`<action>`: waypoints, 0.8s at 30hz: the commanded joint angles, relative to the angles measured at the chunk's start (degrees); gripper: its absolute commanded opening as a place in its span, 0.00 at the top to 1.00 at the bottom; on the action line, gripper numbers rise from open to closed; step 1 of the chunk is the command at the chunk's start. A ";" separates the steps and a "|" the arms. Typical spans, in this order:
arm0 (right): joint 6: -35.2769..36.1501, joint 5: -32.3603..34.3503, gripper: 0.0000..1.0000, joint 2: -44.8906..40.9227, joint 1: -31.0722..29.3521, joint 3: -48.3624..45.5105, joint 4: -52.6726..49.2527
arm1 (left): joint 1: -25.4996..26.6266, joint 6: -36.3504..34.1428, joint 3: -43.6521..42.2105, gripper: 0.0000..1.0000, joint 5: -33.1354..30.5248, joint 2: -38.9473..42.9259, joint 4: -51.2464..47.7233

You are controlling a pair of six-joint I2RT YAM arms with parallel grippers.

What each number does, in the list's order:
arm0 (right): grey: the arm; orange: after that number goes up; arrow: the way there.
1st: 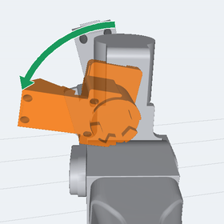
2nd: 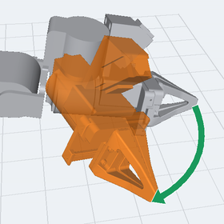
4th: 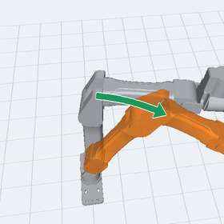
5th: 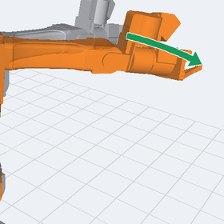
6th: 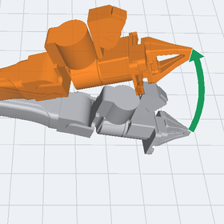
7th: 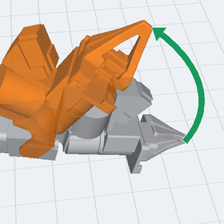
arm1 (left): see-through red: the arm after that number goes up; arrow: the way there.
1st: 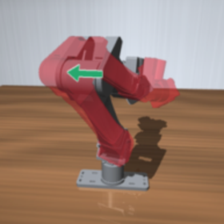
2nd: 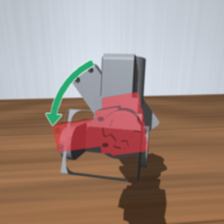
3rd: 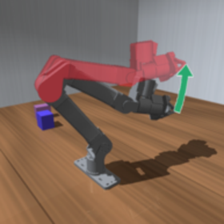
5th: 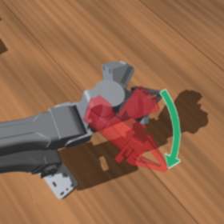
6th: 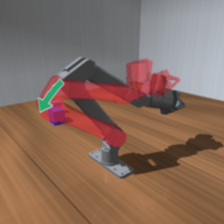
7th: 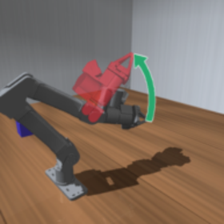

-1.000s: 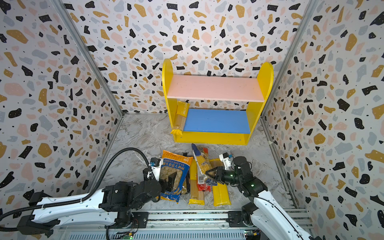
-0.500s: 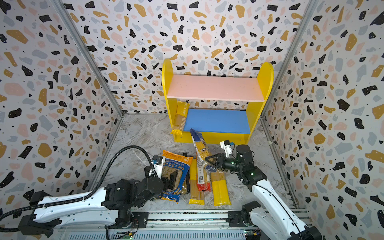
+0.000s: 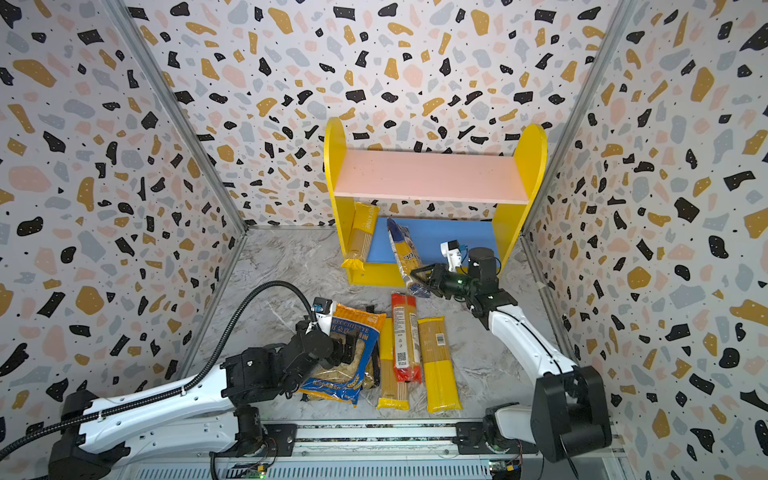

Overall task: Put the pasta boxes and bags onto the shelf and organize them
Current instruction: 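Lift the Ankara pack and carry it onto the blue shelf with the right gripper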

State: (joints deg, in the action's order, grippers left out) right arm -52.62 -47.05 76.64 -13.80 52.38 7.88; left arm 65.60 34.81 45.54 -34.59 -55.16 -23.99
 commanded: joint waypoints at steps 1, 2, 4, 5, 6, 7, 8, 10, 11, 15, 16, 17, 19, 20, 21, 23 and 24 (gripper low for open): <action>4.90 1.36 0.88 4.57 0.30 8.77 10.52 | -3.02 -3.13 1.20 0.00 4.58 -0.85 4.19; 5.06 1.76 0.88 7.08 0.27 10.57 10.84 | -3.83 -3.62 1.15 0.01 5.32 -1.14 4.54; 5.31 2.88 0.89 11.25 0.11 13.74 11.24 | -5.20 -4.36 1.29 0.00 6.22 -1.60 4.88; 5.34 3.31 0.89 13.43 0.03 15.32 11.38 | -5.88 -4.88 1.38 0.01 6.61 -1.75 4.94; 5.17 3.36 0.89 15.60 -0.12 16.85 11.55 | -6.46 -5.30 1.39 0.00 7.05 -1.88 5.01; 5.03 3.42 0.89 17.09 -0.29 17.97 11.63 | -6.98 -5.56 1.39 0.00 7.39 -1.97 5.09; 4.73 3.61 0.89 18.69 -0.58 19.00 12.11 | -7.59 -5.96 1.39 0.00 7.80 -2.06 5.09; 4.54 3.79 0.87 20.92 -1.32 20.42 12.48 | -8.60 -6.41 1.24 0.00 8.56 -2.02 5.31; 4.60 4.15 0.87 21.83 -1.77 21.09 12.35 | -9.13 -6.72 1.14 0.00 8.95 -2.00 5.34; 5.40 5.71 0.83 24.85 -3.78 23.69 10.72 | -10.55 -7.60 0.22 0.01 9.94 -1.89 5.86; 5.42 5.86 0.81 25.53 -4.17 24.27 10.50 | -10.87 -7.78 0.02 0.00 10.22 -1.88 5.96; 5.22 6.13 0.78 26.31 -4.62 25.04 10.16 | -11.23 -7.86 -0.29 0.00 10.63 -1.80 6.19; 4.84 6.51 0.78 27.69 -5.27 26.32 9.59 | -11.85 -8.14 -0.82 0.01 11.18 -1.68 6.33; 4.52 6.84 0.77 28.20 -5.57 26.78 9.59 | -12.11 -8.25 -1.10 0.00 11.36 -1.48 6.39; 4.17 7.13 0.77 28.67 -5.83 27.23 9.58 | -12.21 -8.18 -1.33 0.00 11.45 -1.15 6.41; 4.19 8.37 0.80 28.91 -6.22 27.64 9.35 | -12.51 -8.26 -1.51 0.01 11.69 -0.51 6.43; 4.48 9.36 0.81 28.79 -6.53 27.60 8.97 | -12.57 -8.22 -1.67 0.00 11.82 -0.15 6.40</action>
State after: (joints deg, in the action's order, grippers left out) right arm -49.58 -38.63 107.59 -19.55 76.36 12.19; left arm 53.60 27.73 44.69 -23.88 -56.82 -19.38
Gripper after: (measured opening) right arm 0.359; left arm 0.995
